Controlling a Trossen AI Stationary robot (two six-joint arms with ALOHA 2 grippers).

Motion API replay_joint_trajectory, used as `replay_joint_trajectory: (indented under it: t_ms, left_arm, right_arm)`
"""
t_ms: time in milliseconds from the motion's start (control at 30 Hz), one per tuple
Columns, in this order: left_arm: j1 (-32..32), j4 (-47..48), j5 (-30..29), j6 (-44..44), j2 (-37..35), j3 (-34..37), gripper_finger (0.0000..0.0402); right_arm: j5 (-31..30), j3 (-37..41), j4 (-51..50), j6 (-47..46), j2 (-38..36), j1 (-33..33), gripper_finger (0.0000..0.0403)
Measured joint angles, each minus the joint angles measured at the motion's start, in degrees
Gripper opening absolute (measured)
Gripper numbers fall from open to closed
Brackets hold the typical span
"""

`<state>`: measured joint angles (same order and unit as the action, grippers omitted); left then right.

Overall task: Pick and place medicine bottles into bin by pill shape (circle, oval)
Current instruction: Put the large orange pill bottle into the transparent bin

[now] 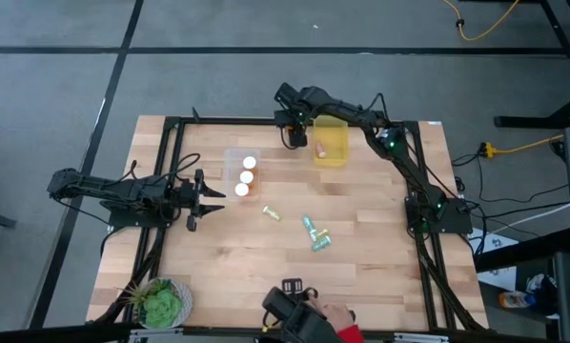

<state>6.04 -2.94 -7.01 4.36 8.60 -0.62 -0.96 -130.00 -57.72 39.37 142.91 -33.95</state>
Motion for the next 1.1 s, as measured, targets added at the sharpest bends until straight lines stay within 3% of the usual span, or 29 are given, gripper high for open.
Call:
replay_joint_trajectory:
  t_ms: [100, 167, 367, 467, 667, 933, 1100]
  left_arm:
    - [0.0, 0.0, 0.0, 0.0, 0.0, 0.0, 0.0149]
    - [0.0, 0.0, 0.0, 0.0, 0.0, 0.0, 0.0149]
    - [0.0, 0.0, 0.0, 0.0, 0.0, 0.0, 0.0149]
    - [0.0, 0.0, 0.0, 0.0, 0.0, 0.0, 0.0149]
    - [0.0, -0.1, 0.0, 0.0, 0.0, 0.0, 0.0149]
    - [0.0, -0.1, 1.8, 0.2, 0.0, 0.0, 0.0149]
    - [0.0, -0.1, 2.1, 0.1, 0.0, 0.0, 0.0149]
  right_arm:
    - [3.4, -4.9, -3.6, -3.1, 0.0, 0.4, 0.0176]
    - [7.6, -3.8, -1.6, -6.4, -2.2, 0.7, 0.0180]
    - [33.5, -3.0, 2.5, -18.7, -4.9, 2.4, 0.0184]
    - [38.8, -3.0, 6.5, -20.7, -4.9, 4.8, 0.0183]
    - [35.1, -2.5, 9.8, -21.5, -5.0, 10.3, 0.0183]
    - [12.5, 4.1, 21.8, -30.1, -5.1, 18.1, 0.0182]
    - [4.5, 4.6, 22.3, -31.6, -5.0, 21.7, 0.0182]
